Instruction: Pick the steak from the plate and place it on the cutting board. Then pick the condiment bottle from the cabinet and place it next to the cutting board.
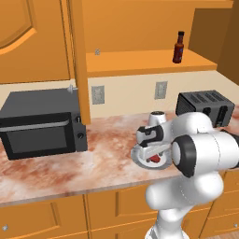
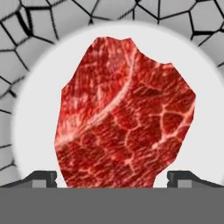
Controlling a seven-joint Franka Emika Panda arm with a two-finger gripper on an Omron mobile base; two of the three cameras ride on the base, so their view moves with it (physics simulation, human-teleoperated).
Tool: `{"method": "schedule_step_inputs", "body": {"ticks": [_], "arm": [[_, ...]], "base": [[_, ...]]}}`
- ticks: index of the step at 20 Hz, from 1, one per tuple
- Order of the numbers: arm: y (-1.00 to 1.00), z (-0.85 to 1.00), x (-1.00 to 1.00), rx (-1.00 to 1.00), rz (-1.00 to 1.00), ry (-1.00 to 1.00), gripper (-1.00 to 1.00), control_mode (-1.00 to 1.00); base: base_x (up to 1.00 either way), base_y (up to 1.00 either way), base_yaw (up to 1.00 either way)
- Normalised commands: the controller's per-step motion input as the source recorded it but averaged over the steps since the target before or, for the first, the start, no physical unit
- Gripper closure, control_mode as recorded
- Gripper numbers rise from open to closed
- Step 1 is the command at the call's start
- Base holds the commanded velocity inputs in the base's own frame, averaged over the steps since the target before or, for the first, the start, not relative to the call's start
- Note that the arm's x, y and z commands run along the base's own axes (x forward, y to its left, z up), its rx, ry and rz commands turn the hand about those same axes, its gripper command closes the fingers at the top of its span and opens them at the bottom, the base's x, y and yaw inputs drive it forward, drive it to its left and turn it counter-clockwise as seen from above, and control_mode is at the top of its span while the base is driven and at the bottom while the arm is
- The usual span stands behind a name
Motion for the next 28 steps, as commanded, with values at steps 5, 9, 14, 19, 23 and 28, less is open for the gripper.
{"method": "schedule_step_inputs", "body": {"ticks": [5, 9, 14, 19, 23, 28], "arm": [[-0.01, -0.16, 0.12, 0.0, 0.0, 0.0, -1.0, -1.0], [0.0, -0.2, 0.07, 0.0, 0.0, 0.0, -1.0, -1.0], [0.0, -0.24, 0.02, 0.0, 0.0, 0.0, -1.0, -1.0], [0.0, -0.13, 0.01, 0.0, 0.0, 0.0, 1.0, -1.0], [0.0, 0.0, 0.0, 0.0, 0.0, 0.0, 1.0, -1.0], [0.0, 0.0, 0.0, 0.0, 0.0, 0.0, 1.0, -1.0]], "base": [[0.0, 0.0, 0.0], [0.0, 0.0, 0.0], [0.0, 0.0, 0.0], [0.0, 0.0, 0.0], [0.0, 0.0, 0.0], [0.0, 0.0, 0.0]]}}
